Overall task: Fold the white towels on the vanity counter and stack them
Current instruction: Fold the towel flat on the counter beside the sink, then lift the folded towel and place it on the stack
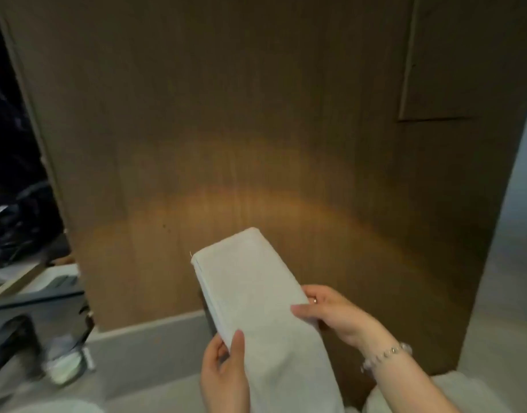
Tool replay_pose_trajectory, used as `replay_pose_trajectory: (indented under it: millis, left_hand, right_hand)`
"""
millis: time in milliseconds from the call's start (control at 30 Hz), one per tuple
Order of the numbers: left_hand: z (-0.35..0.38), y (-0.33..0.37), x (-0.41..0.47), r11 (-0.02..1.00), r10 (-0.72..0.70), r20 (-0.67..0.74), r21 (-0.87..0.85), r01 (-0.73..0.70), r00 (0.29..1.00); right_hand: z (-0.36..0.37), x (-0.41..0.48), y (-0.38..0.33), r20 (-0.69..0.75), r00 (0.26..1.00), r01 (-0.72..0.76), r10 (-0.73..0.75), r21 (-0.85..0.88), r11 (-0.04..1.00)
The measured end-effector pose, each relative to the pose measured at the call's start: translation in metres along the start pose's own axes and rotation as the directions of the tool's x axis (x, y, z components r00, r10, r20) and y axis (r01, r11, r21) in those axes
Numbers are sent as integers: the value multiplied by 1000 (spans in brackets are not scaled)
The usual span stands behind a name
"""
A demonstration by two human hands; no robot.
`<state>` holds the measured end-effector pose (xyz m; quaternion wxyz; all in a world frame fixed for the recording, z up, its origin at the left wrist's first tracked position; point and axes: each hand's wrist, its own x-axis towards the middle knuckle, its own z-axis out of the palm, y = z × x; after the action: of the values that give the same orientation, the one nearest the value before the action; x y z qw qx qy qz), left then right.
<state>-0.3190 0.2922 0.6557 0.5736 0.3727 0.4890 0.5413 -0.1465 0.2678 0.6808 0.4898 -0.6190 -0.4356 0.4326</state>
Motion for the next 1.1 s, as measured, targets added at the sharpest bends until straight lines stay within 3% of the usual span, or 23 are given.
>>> replay_pose_trajectory:
  millis: [100, 200, 367, 500, 667, 833, 1000, 1100]
  left_hand:
    - [53, 33, -5, 990, 133, 200, -71, -121, 971]
    - [103, 54, -12, 978, 183, 382, -163, -129, 906]
    - [176, 90, -44, 957, 276, 643, -253, -142, 714]
    - [223, 103, -84, 937, 342, 774, -321, -137, 532]
    - [263, 118, -143, 910, 412, 827, -393, -132, 381]
    - [295, 132, -210, 867, 498, 809, -471, -161, 314]
    - [329, 135, -286, 770, 637, 713, -580, -265, 293]
    - [358, 137, -328, 708, 705, 639, -622, -334, 308]
  right_hand:
    - [-36, -30, -24, -211, 971, 128, -110, 76, 989]
    - [-66, -59, -48, -428, 888, 249, -171, 133, 959]
    - [-107, -109, -88, -743, 603, 416, -290, -18, 909]
    - [-135, -150, -114, -852, 383, 452, -356, -163, 877]
    - [-165, -203, -133, -874, 209, 532, -438, -274, 801]
    - [-204, -251, -139, -878, 139, 676, -458, -253, 692]
    - [-261, -311, -148, -829, 196, 796, -523, -177, 579]
    - [-302, -342, -155, -818, 186, 826, -544, -170, 537]
